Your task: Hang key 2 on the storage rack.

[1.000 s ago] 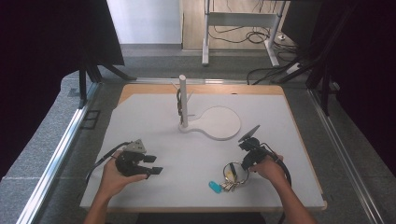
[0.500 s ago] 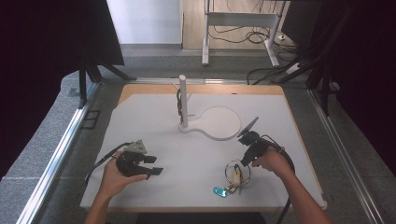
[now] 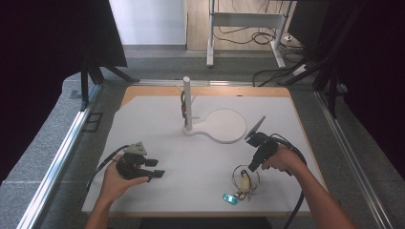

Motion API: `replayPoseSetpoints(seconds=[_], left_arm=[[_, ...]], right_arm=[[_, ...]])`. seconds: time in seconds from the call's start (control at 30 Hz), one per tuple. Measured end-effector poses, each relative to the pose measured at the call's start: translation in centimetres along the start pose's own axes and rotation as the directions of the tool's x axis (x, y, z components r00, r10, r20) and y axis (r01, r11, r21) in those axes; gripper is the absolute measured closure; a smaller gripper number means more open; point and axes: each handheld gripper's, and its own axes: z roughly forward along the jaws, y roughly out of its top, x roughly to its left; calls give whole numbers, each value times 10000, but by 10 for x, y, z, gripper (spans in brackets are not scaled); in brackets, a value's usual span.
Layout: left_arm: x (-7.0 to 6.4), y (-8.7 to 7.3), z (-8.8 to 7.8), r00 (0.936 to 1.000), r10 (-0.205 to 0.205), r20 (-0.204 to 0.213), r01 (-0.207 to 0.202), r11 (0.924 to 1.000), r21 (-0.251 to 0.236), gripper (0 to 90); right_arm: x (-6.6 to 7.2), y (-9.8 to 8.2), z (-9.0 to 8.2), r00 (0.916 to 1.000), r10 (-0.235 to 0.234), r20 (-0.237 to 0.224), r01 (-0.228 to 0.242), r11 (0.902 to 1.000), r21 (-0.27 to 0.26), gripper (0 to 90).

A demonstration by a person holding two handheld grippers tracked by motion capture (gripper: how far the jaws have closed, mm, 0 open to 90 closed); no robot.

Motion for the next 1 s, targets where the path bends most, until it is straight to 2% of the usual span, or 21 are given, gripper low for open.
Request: replayPoseSetpoints(seconds=[0.07,0.23,0.4,0.53,0.73,0.93,1.0], left_arm=[[0,0,-1,10000,-23,-4,23,10000,-26,447],[0,0,-2,10000,-33,68,34,9999,-95,447],[0,0,-2,10000,-38,66,38,9999,-94,447],[0,0,-2,10000,-37,75,38,10000,-89,447],[0,0,-2,10000,-28,51,28,10000,-55,444],[1,0,-2,10000,-10,38,10,10000,-76,440],[1,0,-2,10000,0,35,0,10000,-73,440]], right_arm=[[0,-1,-1,9996,-123,-259,124,9999,36,855],[0,-2,-1,9985,-170,-528,179,9997,170,851],[2,-4,-1,9932,-445,-1078,467,9988,171,833],[3,-5,-1,9897,-558,-1316,584,9982,158,852],[7,-5,-3,9815,-1060,-1593,1117,9934,277,862],[10,-2,-15,9813,-1167,-1532,1204,9926,153,864],[11,0,-21,9832,-1080,-1472,1096,9940,25,865]])
